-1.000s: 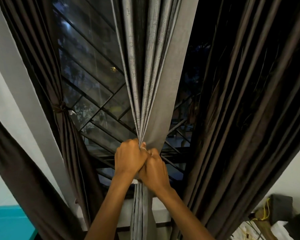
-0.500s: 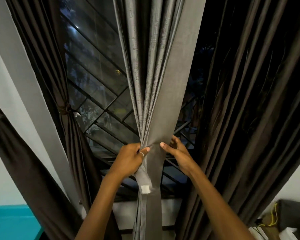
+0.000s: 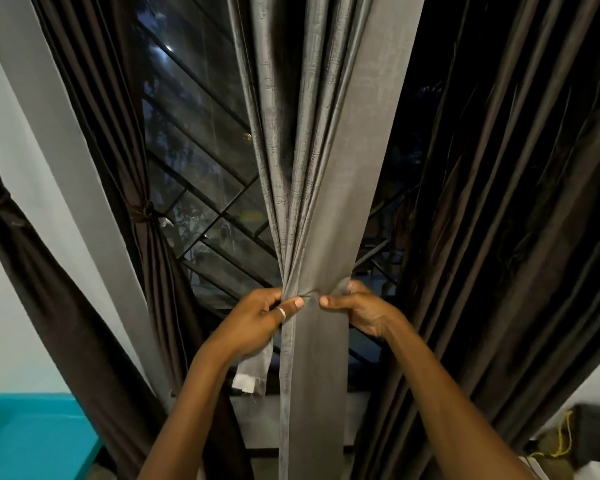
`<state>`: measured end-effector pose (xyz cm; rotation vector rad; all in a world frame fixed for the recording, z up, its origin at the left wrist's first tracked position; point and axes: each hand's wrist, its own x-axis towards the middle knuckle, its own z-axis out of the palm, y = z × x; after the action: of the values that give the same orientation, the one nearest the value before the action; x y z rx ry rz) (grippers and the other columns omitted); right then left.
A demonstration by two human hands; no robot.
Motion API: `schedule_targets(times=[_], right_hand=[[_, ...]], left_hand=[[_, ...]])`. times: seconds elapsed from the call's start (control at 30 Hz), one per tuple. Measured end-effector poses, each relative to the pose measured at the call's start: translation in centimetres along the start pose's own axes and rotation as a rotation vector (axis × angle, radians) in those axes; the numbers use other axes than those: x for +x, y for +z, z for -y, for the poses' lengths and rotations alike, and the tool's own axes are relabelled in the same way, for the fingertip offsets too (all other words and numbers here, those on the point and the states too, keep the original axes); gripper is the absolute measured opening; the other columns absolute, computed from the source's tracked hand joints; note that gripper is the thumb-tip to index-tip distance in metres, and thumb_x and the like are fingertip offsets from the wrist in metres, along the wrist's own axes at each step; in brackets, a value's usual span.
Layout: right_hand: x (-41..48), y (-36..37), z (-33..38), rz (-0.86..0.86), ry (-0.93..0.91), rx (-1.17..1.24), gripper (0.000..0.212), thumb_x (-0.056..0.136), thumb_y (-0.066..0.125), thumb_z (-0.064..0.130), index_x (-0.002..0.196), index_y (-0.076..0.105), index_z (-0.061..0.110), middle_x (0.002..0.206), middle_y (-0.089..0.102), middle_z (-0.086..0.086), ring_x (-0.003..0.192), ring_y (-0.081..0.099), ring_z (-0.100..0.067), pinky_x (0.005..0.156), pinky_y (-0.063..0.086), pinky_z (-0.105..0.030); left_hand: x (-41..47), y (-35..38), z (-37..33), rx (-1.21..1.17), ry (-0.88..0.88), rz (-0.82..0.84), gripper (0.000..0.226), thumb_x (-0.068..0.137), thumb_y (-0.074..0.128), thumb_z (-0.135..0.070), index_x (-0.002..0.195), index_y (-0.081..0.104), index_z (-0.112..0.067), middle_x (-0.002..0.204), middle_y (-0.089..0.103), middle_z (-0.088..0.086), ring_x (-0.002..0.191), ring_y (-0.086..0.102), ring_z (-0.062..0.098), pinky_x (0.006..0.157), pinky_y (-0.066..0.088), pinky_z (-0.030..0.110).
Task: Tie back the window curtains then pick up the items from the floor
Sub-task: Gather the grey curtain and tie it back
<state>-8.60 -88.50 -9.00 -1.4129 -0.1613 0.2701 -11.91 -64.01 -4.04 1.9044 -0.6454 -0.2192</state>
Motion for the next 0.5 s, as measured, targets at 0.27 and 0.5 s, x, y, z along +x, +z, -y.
schedule_targets(times=[0.27,0.5], right_hand=[[-1.3,1.4,-1.5,-0.483,-0.243,-0.199,0.026,0.083,0.084,0.022,0.101,0.074,0.006,0.099,0.079,-0.007,0.095,0.076,-0.023,0.091,0.060,-0.049],[-2.2,4.1,-4.1,-0.886,-0.549,-0.919,0.026,0.095,0.067,0.032,0.098,0.067,0.007,0.093,0.066,-0.005,0.080,0.067,-0.018,0.066,0.058,-0.037]], left_hand=[[2.2,1.7,0.5,0.396,-0.029,-0.335,0.051,0.096,0.057,-0.050,0.063,0.052,-0.012,0.051,0.052,0.001,0.050,0.054,0.017,0.050,0.044,0.038],[2.3,3.5,-0.2,0.536,-0.030,-0.483,0.053,0.098,0.057,-0.042,0.055,0.037,-0.018,0.050,0.048,-0.001,0.051,0.052,0.019,0.049,0.036,0.030]])
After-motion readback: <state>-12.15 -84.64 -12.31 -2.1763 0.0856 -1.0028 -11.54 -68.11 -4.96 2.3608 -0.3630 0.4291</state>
